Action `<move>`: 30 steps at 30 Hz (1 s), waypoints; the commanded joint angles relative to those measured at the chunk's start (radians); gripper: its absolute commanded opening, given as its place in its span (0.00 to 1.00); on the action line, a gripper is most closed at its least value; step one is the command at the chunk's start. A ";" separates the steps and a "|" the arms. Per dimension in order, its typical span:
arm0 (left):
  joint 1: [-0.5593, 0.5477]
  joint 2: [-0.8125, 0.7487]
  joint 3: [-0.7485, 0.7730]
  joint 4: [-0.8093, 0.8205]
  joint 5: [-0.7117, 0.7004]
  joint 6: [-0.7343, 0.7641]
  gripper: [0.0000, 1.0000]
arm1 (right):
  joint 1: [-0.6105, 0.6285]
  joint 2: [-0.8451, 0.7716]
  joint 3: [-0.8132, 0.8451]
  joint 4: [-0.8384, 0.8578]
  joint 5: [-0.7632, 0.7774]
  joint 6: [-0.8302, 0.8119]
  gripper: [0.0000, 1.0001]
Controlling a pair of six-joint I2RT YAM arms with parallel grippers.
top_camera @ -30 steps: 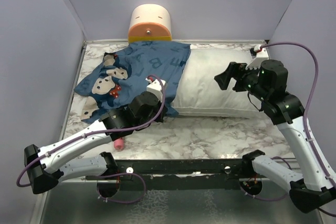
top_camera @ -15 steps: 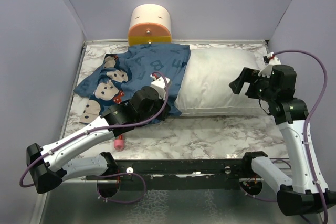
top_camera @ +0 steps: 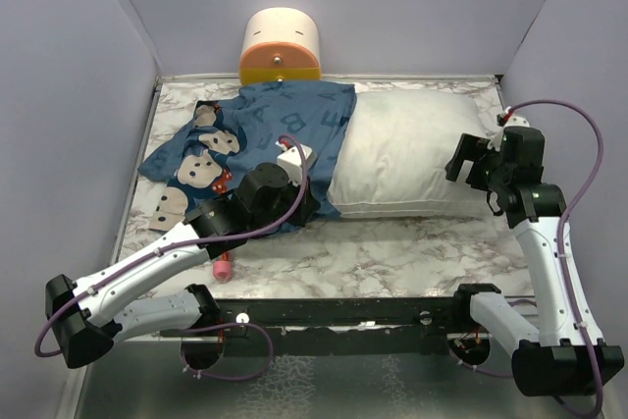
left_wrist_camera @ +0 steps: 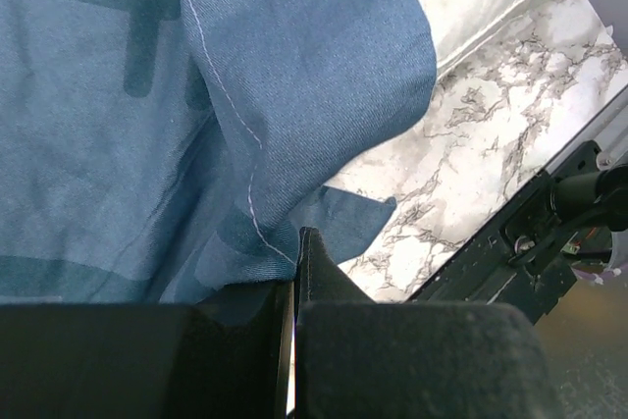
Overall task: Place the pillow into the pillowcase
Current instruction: Stuff the pillow into the pillowcase.
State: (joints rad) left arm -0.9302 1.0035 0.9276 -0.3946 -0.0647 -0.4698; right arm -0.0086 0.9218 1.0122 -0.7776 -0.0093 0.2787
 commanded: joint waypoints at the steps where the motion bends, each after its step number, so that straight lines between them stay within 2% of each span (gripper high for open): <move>1: 0.002 0.003 0.018 0.089 0.071 -0.010 0.00 | -0.008 0.014 0.079 0.072 0.209 -0.106 0.96; 3: 0.004 0.017 0.024 0.089 0.083 -0.010 0.00 | -0.010 0.039 0.072 0.099 0.172 -0.101 0.96; 9: 0.006 0.043 0.036 0.095 0.110 -0.009 0.00 | -0.031 0.060 -0.113 0.186 -0.067 -0.076 0.98; 13: 0.008 0.032 0.023 0.097 0.115 -0.026 0.00 | -0.032 0.130 -0.121 0.197 -0.226 -0.066 0.91; 16: 0.008 0.030 0.027 0.087 0.117 -0.027 0.00 | -0.033 0.181 -0.151 0.212 -0.330 -0.052 0.73; 18: 0.008 0.036 0.046 0.075 0.117 -0.021 0.00 | -0.033 0.177 -0.162 0.221 -0.379 -0.039 0.53; 20: 0.008 0.044 0.071 0.063 0.118 -0.016 0.00 | -0.033 0.149 -0.153 0.212 -0.405 -0.031 0.26; 22: 0.007 0.050 0.104 0.050 0.125 -0.010 0.00 | -0.031 0.122 -0.114 0.183 -0.424 -0.032 0.11; 25: 0.008 0.054 0.162 0.037 0.133 -0.003 0.00 | -0.020 0.079 -0.045 0.162 -0.461 0.002 0.03; 30: 0.008 0.056 0.309 0.001 0.160 0.053 0.00 | -0.006 0.013 0.108 0.163 -0.556 0.071 0.01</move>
State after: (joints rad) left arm -0.9154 1.0714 1.0843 -0.4740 0.0132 -0.4625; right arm -0.0479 1.0111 0.9787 -0.6060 -0.3527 0.2642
